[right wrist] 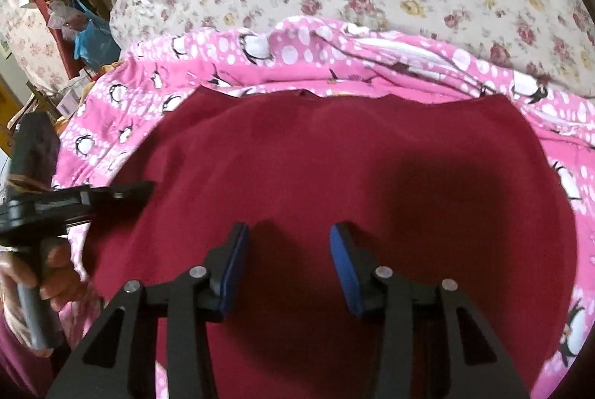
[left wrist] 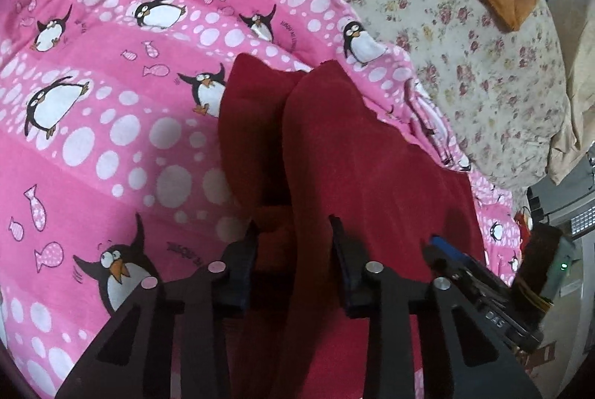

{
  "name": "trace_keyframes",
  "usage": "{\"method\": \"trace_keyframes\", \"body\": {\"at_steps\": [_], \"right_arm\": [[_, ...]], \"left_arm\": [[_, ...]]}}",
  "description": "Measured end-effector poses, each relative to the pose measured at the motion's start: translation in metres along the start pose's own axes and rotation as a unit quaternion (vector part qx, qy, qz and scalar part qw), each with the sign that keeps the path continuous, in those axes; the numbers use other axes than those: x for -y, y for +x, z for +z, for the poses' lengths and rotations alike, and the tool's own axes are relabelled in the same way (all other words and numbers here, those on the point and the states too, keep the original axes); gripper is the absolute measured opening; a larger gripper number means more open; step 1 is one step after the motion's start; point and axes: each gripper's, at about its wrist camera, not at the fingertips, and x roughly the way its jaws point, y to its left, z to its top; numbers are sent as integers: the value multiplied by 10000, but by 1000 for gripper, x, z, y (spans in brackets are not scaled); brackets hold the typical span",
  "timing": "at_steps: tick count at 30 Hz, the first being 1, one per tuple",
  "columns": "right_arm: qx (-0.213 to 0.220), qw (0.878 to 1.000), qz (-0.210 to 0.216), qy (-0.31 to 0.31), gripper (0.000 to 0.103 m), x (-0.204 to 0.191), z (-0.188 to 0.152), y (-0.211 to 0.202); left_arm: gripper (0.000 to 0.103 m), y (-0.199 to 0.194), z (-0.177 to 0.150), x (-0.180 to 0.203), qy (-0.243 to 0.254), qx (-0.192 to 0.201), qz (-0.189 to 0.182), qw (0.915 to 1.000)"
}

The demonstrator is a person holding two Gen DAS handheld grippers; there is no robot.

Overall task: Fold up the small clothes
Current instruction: 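Grasp the folded sweater edge with the left gripper and fold it over again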

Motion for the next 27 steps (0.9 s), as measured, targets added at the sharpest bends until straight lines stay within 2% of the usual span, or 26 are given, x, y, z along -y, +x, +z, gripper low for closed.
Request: {"method": "trace_keyframes", "body": {"at_steps": [3, 8, 13, 16, 19, 21, 23, 24, 26, 27], "right_arm": [[122, 9997, 127, 167, 44, 8, -2, 1], [148, 9978, 437, 471, 44, 19, -2, -2], [205, 9895, 822, 1172, 45, 38, -4, -13], [355, 9757, 1148, 1835, 45, 61, -9, -23], [568, 9456, 1687, 2723, 45, 93, -16, -28], [782, 9114, 2216, 3378, 45, 114, -25, -29], [983, 8809, 2566, 3854, 47, 127, -35, -30], [1116, 8620, 2767, 4097, 49, 134, -41, -31], [1271, 8359, 3025, 4401, 50, 144, -49, -32], [1311, 8302, 3106, 4440, 51, 146, -51, -32]], "left_arm": [[9, -7, -2, 8, 39, 125, -27, 9999], [8, -25, -2, 27, 37, 182, -315, 9993], [8, -40, 0, 90, 631, 307, -475, 9964], [8, -36, -4, 133, 1020, 276, -626, 9924], [9, -19, -14, 171, 1413, 114, -642, 9878], [12, 2, -27, 194, 1712, -159, -575, 9834], [14, 17, -37, 207, 1955, -448, -489, 9785], [15, 18, -41, 208, 2047, -482, -434, 9767], [15, 14, -45, 206, 2128, -361, -392, 9756], [17, 10, -44, 202, 2080, -327, -376, 9769]]}}
